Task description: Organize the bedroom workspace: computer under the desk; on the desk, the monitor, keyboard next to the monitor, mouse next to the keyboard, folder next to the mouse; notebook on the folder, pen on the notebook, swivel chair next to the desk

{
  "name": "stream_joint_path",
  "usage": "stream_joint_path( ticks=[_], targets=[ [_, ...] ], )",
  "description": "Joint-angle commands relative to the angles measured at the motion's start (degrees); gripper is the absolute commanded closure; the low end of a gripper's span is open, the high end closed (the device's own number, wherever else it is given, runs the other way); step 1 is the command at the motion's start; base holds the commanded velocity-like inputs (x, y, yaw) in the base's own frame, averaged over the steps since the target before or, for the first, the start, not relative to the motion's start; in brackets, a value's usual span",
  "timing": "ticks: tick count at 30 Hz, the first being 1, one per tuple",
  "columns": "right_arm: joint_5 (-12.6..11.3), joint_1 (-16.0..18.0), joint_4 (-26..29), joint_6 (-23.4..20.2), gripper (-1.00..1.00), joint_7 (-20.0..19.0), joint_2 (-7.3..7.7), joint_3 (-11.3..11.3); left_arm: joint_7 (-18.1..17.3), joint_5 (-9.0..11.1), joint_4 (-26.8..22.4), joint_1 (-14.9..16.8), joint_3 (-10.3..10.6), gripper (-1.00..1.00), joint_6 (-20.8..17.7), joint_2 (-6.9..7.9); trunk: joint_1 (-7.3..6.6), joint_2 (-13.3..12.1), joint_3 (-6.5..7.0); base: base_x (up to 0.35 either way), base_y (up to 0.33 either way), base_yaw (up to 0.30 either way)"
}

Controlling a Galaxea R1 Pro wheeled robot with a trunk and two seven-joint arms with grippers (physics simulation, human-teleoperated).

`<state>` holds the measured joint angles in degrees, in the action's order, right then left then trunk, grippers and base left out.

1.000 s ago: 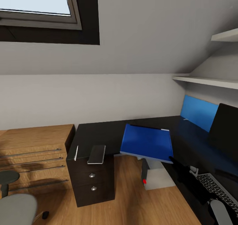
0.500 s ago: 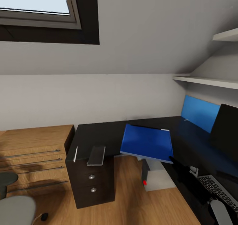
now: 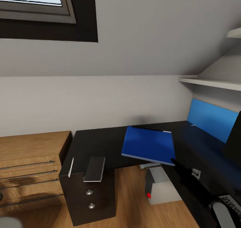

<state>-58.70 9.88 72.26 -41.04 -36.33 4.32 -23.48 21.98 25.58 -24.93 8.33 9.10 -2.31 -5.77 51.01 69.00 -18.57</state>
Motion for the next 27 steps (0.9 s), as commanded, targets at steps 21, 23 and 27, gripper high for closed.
stream_joint_path(
  ticks=[21,23,27],
  targets=[
    [0.08,0.05,0.01,1.30,1.00,0.46,-0.12,0.31,0.52,0.43,-0.12,0.02,0.48,-1.00,-0.33,0.06,0.03,0.04,-0.07,0.048,0.000,0.000],
    [0.22,0.15,0.09,4.56,1.00,3.47,-0.60,0.31,0.52,0.43,-0.12,0.02,0.48,-1.00,-0.33,0.06,0.03,0.04,-0.07,0.000,0.000,0.000],
    [-0.05,0.21,0.39,14.39,1.00,13.24,-2.36,0.28,0.52,0.43,-0.12,0.02,0.55,-1.00,-0.33,0.04,0.03,0.04,-0.07,0.000,0.000,0.000]
  ],
)
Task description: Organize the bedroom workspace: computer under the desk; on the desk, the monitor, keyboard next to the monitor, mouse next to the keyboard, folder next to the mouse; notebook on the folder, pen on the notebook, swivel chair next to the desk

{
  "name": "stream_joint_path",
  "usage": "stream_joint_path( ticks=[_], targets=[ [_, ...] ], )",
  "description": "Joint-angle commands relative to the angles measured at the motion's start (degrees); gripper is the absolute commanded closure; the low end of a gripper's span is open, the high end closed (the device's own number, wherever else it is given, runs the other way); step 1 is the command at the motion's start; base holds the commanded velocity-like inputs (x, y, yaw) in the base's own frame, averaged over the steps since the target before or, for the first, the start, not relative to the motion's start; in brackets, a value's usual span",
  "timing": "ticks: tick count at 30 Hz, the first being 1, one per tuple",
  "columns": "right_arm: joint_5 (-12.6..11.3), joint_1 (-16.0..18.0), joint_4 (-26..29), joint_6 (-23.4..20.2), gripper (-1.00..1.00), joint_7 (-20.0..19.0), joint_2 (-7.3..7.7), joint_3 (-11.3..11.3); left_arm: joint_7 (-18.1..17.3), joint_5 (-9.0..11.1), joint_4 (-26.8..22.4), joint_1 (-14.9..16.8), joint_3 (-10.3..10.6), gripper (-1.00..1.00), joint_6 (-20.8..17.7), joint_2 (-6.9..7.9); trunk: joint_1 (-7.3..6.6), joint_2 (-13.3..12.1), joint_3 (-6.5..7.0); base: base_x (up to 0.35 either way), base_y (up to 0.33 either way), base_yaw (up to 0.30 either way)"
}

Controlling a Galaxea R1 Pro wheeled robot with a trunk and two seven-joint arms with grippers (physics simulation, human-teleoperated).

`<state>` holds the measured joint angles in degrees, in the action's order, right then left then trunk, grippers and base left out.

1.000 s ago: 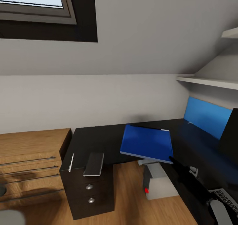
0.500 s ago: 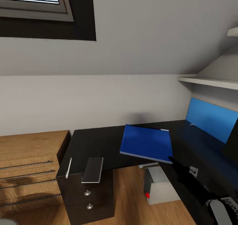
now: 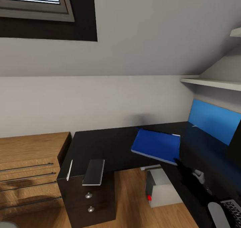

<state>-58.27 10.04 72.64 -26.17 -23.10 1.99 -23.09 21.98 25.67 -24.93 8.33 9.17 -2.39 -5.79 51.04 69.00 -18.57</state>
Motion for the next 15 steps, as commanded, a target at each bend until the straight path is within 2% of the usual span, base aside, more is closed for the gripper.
stream_joint_path(
  ticks=[1,3,4,8,12,13,15],
  targets=[
    [-0.53,0.05,0.04,1.25,1.00,1.45,-0.40,-0.11,0.52,0.34,-0.12,0.02,0.49,-1.00,-0.25,0.04,0.00,0.04,-0.07,0.000,0.000,0.000],
    [-0.63,0.06,0.10,8.14,1.00,5.85,-2.18,-0.06,0.52,0.34,-0.12,0.02,0.49,-1.00,-0.25,0.01,0.00,0.04,-0.07,0.000,0.000,0.000],
    [-0.63,0.06,0.10,12.96,1.00,7.65,-3.58,-0.04,0.52,0.34,-0.12,0.02,0.50,-1.00,-0.25,0.00,0.00,0.04,-0.07,0.000,0.000,0.000],
    [-0.63,0.07,-0.18,21.56,1.00,9.40,-5.46,-0.02,0.52,0.34,-0.12,0.02,0.50,-1.00,-0.25,-0.01,0.00,0.04,-0.07,0.000,0.000,0.000],
    [-0.93,0.07,-0.27,22.92,1.00,9.68,-5.90,-0.02,0.52,0.34,-0.12,0.02,0.50,-1.00,-0.23,-0.01,0.00,0.04,-0.07,0.000,0.000,0.000],
    [-2.82,0.07,-0.23,23.15,1.00,9.36,-6.80,-0.02,0.52,0.31,-0.12,0.02,0.44,-1.00,-0.19,0.02,0.00,0.04,-0.07,0.000,0.000,0.000],
    [-5.02,0.07,-0.22,23.17,1.00,9.25,-7.11,-0.02,0.52,0.33,-0.12,0.02,0.43,-1.00,-0.17,0.03,0.00,0.04,-0.07,0.000,0.000,0.000]
  ],
)
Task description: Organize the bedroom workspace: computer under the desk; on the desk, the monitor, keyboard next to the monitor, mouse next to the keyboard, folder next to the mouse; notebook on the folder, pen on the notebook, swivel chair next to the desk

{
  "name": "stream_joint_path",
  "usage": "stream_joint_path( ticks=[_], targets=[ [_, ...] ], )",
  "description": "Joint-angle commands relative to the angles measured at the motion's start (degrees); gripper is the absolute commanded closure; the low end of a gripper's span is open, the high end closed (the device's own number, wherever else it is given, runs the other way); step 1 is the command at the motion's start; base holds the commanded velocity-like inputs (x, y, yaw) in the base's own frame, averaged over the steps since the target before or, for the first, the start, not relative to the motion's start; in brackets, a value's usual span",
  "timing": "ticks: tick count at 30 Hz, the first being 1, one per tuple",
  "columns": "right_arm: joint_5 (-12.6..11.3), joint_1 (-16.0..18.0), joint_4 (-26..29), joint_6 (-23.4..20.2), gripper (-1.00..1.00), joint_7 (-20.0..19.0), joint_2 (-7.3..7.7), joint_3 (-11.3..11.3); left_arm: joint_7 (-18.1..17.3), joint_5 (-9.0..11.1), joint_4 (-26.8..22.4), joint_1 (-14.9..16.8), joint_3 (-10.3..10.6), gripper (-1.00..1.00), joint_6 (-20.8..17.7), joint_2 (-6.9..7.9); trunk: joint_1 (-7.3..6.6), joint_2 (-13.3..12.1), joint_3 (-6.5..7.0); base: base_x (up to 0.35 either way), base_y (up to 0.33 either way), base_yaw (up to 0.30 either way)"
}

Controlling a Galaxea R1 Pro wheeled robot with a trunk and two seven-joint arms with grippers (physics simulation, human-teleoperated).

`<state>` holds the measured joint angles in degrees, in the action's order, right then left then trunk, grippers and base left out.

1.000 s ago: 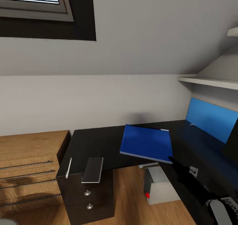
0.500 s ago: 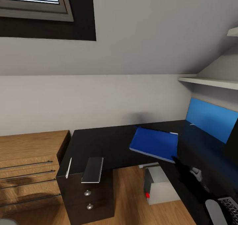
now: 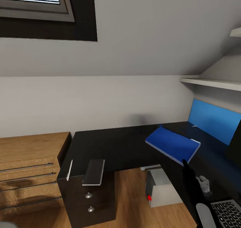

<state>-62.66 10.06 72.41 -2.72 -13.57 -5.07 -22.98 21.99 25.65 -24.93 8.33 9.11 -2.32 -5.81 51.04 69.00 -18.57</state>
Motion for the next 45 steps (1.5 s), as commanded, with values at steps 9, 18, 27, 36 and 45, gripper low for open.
stream_joint_path(
  ticks=[9,18,27,36,45],
  targets=[
    [-6.85,0.05,-0.10,0.10,1.00,-0.39,-0.47,2.23,0.51,0.36,-0.12,0.02,0.55,-1.00,-0.24,0.01,0.00,0.04,-0.07,0.000,0.000,0.000],
    [-6.58,0.05,-0.44,2.45,1.00,9.21,-0.47,2.38,0.51,0.36,-0.12,0.02,0.56,-1.00,-0.32,0.01,0.00,0.04,-0.07,0.000,0.000,0.000],
    [-6.49,0.13,-3.08,12.07,1.00,10.91,-0.61,3.01,0.47,0.36,-0.14,0.02,0.56,-1.00,-0.32,-0.24,0.00,0.04,-0.07,0.000,0.000,0.000],
    [-6.08,0.25,-5.73,21.52,1.00,10.93,-0.37,8.58,-0.01,0.34,-4.43,-0.03,1.00,-1.00,-1.38,-0.20,0.00,0.04,-0.07,0.000,0.000,0.000],
    [-6.07,0.40,-7.79,22.13,1.00,10.95,-0.22,9.07,0.19,0.63,-35.59,-9.05,6.51,-1.00,-15.04,4.90,0.00,0.04,-0.07,0.000,0.000,0.000]
  ],
)
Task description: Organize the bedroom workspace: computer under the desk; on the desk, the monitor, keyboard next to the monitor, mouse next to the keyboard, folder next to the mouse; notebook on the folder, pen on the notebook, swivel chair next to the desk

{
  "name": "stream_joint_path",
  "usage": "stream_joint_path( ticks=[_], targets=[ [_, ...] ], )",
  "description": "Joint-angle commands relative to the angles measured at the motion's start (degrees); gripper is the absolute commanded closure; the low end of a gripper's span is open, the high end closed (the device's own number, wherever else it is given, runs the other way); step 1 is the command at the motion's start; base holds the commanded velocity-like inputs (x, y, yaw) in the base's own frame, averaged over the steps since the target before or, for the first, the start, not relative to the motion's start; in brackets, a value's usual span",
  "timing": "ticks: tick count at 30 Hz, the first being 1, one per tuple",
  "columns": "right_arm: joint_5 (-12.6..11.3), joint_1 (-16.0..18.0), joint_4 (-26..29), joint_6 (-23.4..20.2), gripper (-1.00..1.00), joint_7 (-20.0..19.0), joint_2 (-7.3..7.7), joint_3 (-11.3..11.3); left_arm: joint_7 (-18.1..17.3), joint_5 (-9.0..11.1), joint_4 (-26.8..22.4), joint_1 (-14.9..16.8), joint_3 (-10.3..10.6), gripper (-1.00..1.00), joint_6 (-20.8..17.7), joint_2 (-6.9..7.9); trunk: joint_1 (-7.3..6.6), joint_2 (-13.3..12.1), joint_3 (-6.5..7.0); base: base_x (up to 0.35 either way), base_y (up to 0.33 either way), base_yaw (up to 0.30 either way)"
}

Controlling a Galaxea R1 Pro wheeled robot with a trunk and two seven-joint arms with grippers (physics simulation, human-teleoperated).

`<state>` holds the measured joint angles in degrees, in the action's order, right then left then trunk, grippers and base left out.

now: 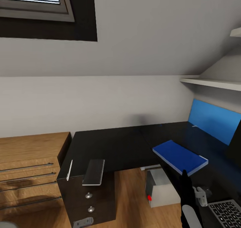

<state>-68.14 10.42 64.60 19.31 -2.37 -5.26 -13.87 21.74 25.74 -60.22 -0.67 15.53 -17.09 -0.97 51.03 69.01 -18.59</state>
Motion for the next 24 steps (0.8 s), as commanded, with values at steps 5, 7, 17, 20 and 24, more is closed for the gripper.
stream_joint_path(
  ticks=[5,7,17,20,24],
  targets=[
    [-0.57,0.03,-0.07,0.11,1.00,-0.26,-0.02,-0.02,0.77,0.61,-14.87,-6.01,0.26,-1.00,-9.60,1.93,0.01,0.04,-0.06,0.000,0.000,0.000],
    [-0.54,0.04,-0.08,0.11,1.00,-0.26,-0.02,-0.02,0.85,0.66,-16.76,-7.00,0.28,-1.00,-10.77,2.15,0.01,0.04,-0.06,0.000,0.000,0.000],
    [-0.05,9.12,-10.06,2.99,1.00,6.16,0.58,-0.10,0.93,0.65,-14.87,-8.02,0.12,-1.00,-11.81,2.31,0.01,0.04,-0.06,0.000,0.000,0.000],
    [1.44,16.02,-18.64,7.40,1.00,7.32,2.00,-0.10,0.94,0.69,-14.71,-8.03,0.12,-1.00,-11.80,2.29,0.01,0.04,-0.06,0.000,0.000,0.000],
    [2.76,20.39,-24.26,10.29,1.00,7.23,2.44,-0.15,1.00,0.69,-14.36,-8.03,0.18,-1.00,-11.75,2.29,0.01,0.04,-0.06,0.000,0.000,0.000]
  ],
)
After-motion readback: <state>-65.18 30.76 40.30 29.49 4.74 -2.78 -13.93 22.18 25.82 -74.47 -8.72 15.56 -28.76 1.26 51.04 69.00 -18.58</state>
